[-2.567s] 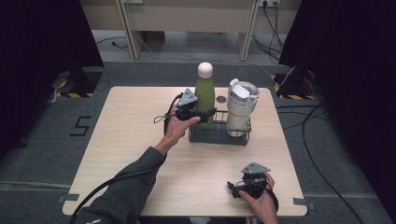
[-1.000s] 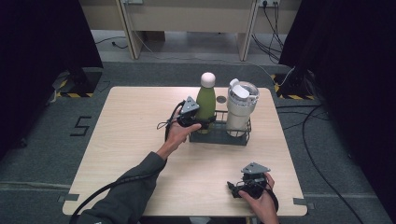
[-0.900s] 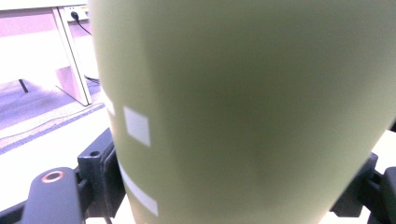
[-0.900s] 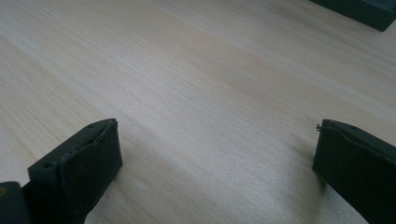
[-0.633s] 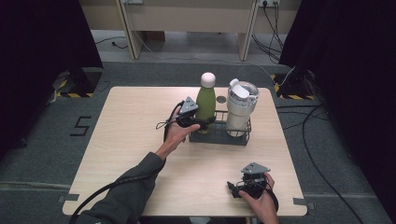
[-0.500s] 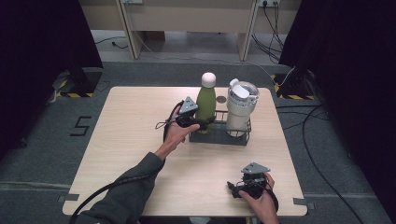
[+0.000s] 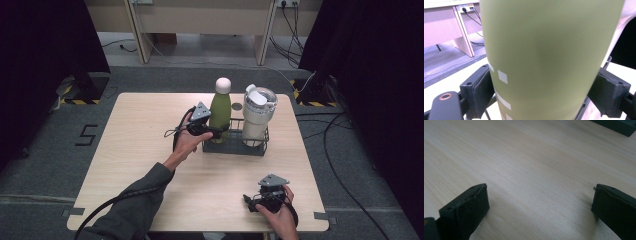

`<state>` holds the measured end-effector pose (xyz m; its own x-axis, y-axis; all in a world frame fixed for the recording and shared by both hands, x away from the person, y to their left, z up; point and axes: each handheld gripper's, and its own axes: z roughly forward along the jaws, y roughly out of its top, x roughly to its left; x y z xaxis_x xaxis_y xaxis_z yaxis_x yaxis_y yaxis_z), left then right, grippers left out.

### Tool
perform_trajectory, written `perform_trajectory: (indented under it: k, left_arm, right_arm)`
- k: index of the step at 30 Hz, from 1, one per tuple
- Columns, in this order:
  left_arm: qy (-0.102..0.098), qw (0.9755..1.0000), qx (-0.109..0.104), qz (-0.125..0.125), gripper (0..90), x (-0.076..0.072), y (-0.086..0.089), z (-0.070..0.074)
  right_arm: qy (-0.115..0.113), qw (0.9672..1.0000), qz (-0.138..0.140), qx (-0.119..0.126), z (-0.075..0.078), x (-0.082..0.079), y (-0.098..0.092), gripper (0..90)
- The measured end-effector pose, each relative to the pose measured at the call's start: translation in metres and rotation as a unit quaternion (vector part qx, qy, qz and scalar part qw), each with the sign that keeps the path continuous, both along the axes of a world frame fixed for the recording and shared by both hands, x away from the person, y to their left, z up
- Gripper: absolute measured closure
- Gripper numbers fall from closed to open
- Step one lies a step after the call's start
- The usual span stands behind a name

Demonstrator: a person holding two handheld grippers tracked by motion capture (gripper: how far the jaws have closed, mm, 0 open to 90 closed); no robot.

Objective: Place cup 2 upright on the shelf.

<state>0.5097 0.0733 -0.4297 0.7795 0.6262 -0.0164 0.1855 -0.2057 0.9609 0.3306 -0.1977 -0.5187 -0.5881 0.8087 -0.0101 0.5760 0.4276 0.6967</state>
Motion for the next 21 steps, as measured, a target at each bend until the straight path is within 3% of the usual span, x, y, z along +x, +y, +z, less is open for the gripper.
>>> perform_trajectory:
  k: [5,21]
  left_arm:
    - [-0.004,0.9999,0.012,0.002,14.6,-0.003,0.003,0.002]
    - [0.005,0.9999,0.014,0.005,14.5,-0.008,0.014,0.004]
  right_arm:
    - [0.0,1.0,0.0,0.0,0.0,0.0,0.0,1.3]
    - [0.001,1.0,0.0,0.001,0.0,0.0,0.0,1.2]
